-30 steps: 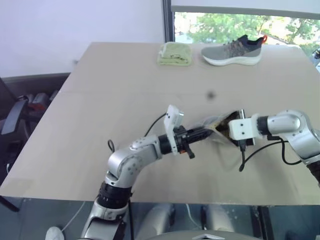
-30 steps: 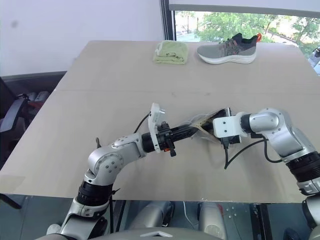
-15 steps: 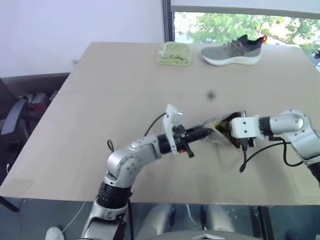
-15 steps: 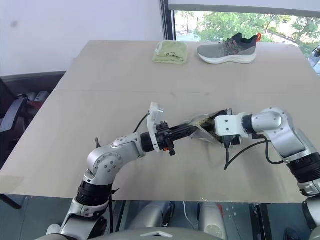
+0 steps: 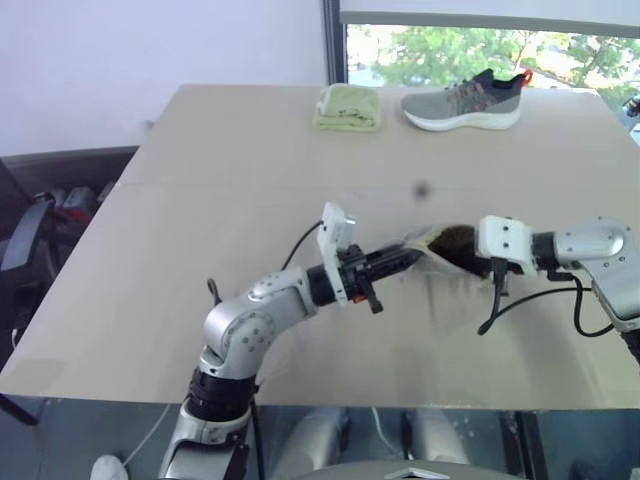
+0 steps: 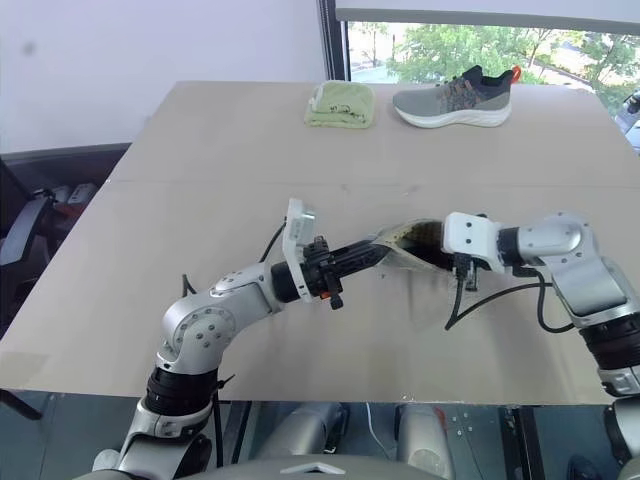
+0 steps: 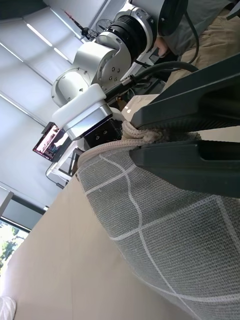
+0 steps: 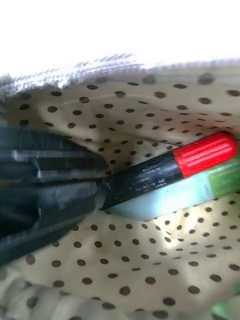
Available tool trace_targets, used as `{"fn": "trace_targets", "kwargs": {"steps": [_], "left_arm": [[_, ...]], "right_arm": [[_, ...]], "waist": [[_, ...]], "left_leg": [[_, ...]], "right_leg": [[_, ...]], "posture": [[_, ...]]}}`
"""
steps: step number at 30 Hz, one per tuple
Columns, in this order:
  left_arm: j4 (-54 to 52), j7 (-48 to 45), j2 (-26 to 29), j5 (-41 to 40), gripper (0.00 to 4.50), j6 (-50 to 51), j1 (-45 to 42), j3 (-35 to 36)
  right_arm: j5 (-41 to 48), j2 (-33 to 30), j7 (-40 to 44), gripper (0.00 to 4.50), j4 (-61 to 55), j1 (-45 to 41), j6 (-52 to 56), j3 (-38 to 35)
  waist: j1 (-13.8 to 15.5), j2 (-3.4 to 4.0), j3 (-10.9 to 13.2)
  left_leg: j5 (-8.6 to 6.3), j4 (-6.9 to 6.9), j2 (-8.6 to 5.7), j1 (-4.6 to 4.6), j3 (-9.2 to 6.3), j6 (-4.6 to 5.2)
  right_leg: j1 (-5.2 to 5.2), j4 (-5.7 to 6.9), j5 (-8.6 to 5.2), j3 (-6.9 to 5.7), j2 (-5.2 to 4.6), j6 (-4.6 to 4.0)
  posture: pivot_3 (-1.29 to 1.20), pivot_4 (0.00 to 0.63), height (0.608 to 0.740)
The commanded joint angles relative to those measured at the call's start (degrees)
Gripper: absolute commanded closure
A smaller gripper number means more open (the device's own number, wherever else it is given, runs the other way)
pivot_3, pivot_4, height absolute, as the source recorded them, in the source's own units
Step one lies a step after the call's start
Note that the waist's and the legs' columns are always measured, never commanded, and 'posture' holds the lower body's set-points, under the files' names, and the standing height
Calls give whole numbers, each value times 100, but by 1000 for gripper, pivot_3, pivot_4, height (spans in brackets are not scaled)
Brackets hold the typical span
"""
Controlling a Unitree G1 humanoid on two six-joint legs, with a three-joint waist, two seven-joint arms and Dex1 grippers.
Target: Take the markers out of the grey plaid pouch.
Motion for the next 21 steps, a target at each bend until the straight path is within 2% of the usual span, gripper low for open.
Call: {"fn": "trace_targets", "kwargs": {"steps": [1, 9, 12, 18, 21], "left_arm": [[-293, -17, -25, -154, 4500, -96, -1, 91], [-294, 11, -30, -195, 4500, -79, -5, 118], [-310, 37, -19, -223, 4500, -64, -6, 140], [-326, 58, 6, -235, 4500, -50, 6, 157], [-319, 72, -2, -237, 4500, -53, -4, 146]], "right_arm": [[-179, -147, -20, 4417, 42, -10, -205, -140], [-1181, -345, -263, 4417, 1018, -75, -1212, 115], [-1257, -404, -139, 3630, 1145, 10, -1251, 169], [-1175, -453, 20, 1204, 1163, 86, -1118, 142], [-1120, -451, 46, 367, 1099, 93, -1065, 126]], "waist": [[1, 0, 0], [-6, 0, 0], [-5, 0, 0], [-1, 0, 0], [1, 0, 0]], "left_leg": [[0, 0, 0, 0, 0, 0], [0, 0, -1, 0, 2, 0], [0, 0, 0, 1, 3, 0], [0, 0, 0, 1, 3, 0], [0, 0, 0, 1, 2, 0]], "right_leg": [[0, 0, 0, 0, 0, 0], [0, 0, 0, 1, 0, 0], [-1, 1, 0, 2, 1, 0], [0, 0, 0, 2, 1, 0], [0, -1, 0, 2, 1, 0]], "posture": [[0, 150, 740], [0, 150, 740], [0, 150, 740], [0, 150, 740], [0, 150, 740]]}}
